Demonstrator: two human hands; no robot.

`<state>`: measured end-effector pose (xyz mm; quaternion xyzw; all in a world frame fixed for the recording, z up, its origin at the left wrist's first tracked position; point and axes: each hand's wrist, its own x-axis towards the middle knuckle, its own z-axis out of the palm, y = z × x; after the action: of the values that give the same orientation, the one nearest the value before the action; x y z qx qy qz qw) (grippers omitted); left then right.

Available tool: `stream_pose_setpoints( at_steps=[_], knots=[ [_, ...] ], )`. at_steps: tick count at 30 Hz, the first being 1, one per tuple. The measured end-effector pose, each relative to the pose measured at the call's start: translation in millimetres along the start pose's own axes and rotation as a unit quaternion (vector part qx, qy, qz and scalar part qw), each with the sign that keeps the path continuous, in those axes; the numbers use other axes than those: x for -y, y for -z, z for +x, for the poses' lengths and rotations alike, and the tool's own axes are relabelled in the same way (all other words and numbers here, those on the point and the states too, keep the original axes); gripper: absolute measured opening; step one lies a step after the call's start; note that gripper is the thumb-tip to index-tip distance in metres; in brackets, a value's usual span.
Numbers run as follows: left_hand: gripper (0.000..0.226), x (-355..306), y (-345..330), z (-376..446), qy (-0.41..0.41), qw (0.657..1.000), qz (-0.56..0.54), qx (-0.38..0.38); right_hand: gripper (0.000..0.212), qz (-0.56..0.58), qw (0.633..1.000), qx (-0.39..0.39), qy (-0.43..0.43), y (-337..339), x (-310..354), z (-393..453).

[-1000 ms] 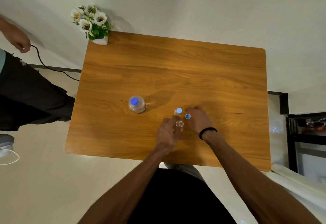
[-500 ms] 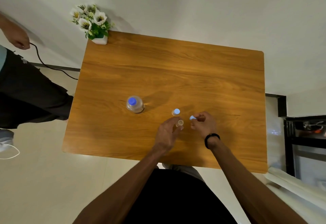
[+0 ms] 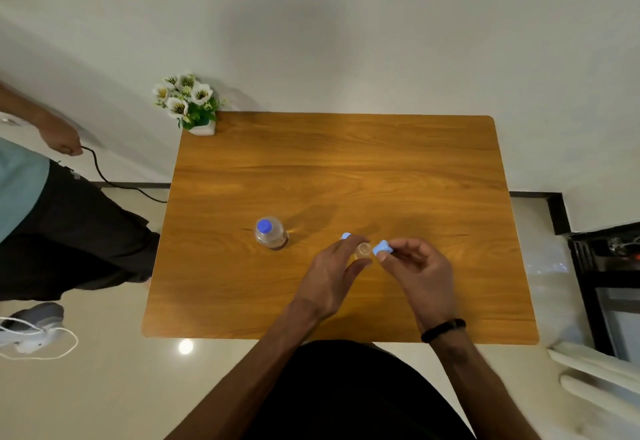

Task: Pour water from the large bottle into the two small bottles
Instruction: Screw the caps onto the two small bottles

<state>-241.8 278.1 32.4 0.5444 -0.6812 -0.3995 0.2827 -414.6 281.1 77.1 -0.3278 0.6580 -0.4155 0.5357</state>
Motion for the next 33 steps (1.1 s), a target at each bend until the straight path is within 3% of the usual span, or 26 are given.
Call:
stream_pose_setpoints(
  at_steps=[11,17,23,28,33],
  knots=[
    [0.035,-27,26,8,-0.027,0.996,0.080,-0.013,0.026,0.029,0.995,0.017,0.091,-6,19,-8],
    [0.037,-35,25,8,-0.037,0.984,0.173,-0.015,0.024,-0.122,0.978,0.028,0.166,-7,22,-12],
    [0.031,-42,24,10,-0.064,0.977,0.199,-0.045,0.028,-0.290,0.912,0.016,0.291,-7,31,-14],
    [0.033,-44,26,15,-0.066,0.978,0.188,-0.057,0.045,-0.241,0.933,0.039,0.264,0,31,-15],
    [0.040,-51,27,19,-0.046,0.986,0.152,-0.058,0.064,-0.265,0.942,0.061,0.196,15,20,-12]
  ],
)
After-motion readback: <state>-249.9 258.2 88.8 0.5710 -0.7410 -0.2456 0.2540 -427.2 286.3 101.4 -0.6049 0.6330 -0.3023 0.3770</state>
